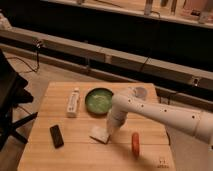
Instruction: Wipe the white sponge on the table
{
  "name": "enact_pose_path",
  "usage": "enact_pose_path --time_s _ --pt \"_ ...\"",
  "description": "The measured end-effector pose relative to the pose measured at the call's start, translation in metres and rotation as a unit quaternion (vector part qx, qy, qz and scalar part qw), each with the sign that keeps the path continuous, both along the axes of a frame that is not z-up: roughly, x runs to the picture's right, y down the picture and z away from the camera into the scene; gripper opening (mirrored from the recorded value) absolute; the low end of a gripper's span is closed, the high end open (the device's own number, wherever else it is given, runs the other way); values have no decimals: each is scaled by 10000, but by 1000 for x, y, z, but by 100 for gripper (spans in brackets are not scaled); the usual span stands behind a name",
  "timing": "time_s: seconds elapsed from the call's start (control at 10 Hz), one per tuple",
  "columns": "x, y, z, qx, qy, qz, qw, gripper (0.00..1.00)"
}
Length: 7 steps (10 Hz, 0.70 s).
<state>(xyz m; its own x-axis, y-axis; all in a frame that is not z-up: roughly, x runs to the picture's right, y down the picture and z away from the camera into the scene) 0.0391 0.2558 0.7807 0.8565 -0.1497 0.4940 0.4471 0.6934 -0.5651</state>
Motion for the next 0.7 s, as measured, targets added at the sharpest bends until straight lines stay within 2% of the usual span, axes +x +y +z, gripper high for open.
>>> enact_pose_path --time_s 0.2,0.4,0.7 --pt "-22 7 0 -36 -140 -159 9998 0" --pt "-53 7 9 -145 -347 -480 9981 0" --pt "-74 -9 26 -209 -540 -822 9949 0"
